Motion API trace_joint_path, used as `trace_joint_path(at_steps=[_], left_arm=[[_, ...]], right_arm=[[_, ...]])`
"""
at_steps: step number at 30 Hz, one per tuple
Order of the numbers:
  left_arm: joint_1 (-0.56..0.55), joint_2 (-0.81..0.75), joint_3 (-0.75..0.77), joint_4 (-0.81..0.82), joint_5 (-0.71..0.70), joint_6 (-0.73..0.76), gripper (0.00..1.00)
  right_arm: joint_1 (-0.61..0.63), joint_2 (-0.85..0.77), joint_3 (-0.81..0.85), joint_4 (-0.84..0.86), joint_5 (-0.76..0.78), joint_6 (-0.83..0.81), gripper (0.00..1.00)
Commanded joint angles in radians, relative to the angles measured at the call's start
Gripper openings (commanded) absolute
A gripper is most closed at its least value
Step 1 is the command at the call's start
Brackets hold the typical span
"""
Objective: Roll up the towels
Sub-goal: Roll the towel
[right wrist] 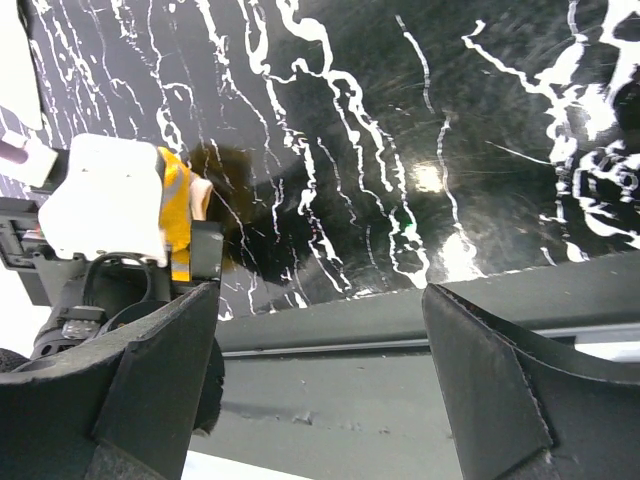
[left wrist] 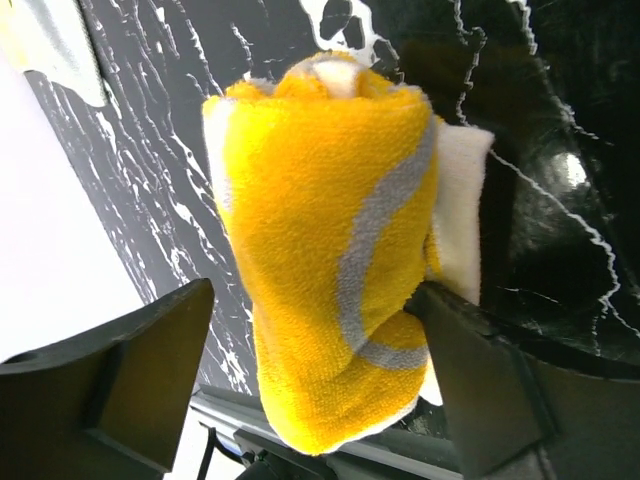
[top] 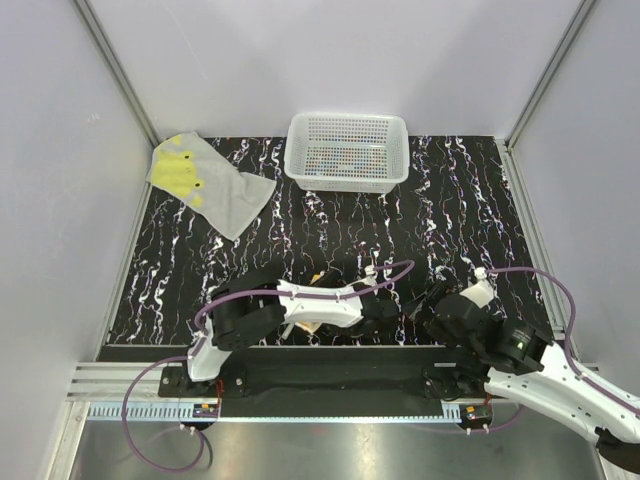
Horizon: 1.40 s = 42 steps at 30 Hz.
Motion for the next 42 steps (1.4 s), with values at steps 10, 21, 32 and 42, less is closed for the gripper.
trace_joint_path(at_steps=[10, 21, 32, 42], left_arm=[[-0.003, -0.147, 0.082, 0.011, 0.061, -0.008, 0.99], [0.352, -0.725, -0.203, 0.361, 0.385, 0.181, 0.99], [0.809, -0.78, -0.514, 0.728, 0.771, 0.163, 0.92], [0.809, -0.787, -0.665, 0.788, 0.818, 0.137, 0.88]], right_arm=[[0.004, -0.049, 0.123, -0.163, 0.118, 0.032, 0.9], [0.004, -0.029, 0.14, -0.18, 0.117, 0.02, 0.9], [0.004, 0.08, -0.206, 0.606, -0.242, -0.063, 0.97], [0.004, 0.722, -0.185, 1.232, -0.336, -0.089, 1.0]])
